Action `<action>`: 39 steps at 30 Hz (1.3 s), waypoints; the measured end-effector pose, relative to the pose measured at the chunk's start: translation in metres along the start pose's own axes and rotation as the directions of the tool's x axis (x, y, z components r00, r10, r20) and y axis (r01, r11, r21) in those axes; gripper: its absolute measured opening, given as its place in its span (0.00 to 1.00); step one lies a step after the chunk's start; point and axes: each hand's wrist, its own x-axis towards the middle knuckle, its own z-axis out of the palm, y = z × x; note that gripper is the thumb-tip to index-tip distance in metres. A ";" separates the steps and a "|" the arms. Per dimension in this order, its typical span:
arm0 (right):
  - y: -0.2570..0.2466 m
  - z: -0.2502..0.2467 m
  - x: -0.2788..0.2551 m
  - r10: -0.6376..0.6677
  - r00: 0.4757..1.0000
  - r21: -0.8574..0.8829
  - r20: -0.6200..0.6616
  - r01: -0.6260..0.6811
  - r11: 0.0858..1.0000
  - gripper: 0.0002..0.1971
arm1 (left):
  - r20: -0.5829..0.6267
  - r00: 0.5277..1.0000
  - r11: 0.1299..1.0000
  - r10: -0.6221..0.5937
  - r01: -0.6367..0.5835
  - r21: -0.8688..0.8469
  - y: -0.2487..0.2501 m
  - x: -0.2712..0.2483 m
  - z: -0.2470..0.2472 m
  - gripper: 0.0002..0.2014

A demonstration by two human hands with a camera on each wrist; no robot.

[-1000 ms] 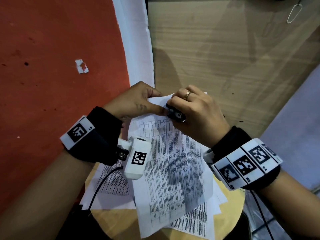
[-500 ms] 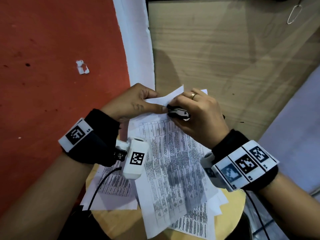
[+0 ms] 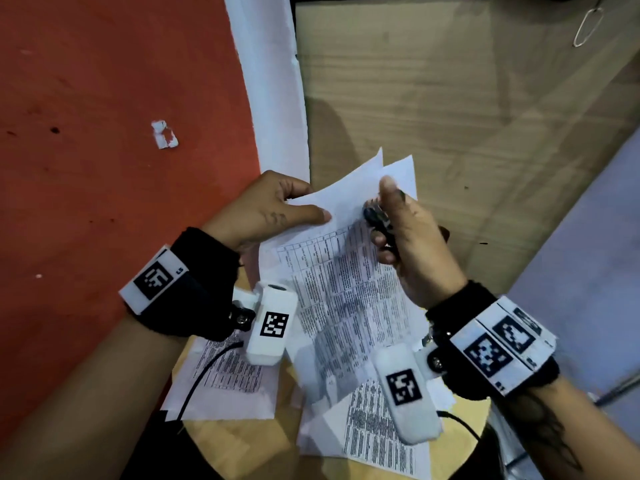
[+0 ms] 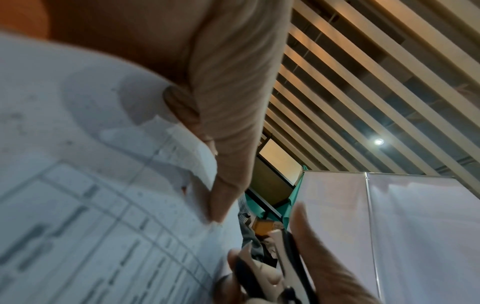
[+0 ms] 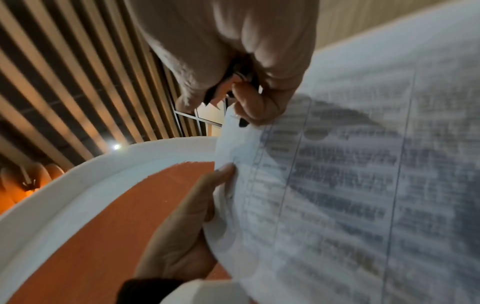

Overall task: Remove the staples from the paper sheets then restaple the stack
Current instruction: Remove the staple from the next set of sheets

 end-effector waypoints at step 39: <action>0.024 0.030 0.011 -0.202 0.944 -0.023 -0.262 0.203 0.979 0.18 | -0.228 0.973 0.994 0.023 -0.046 -0.099 -0.019 0.009 0.025 0.11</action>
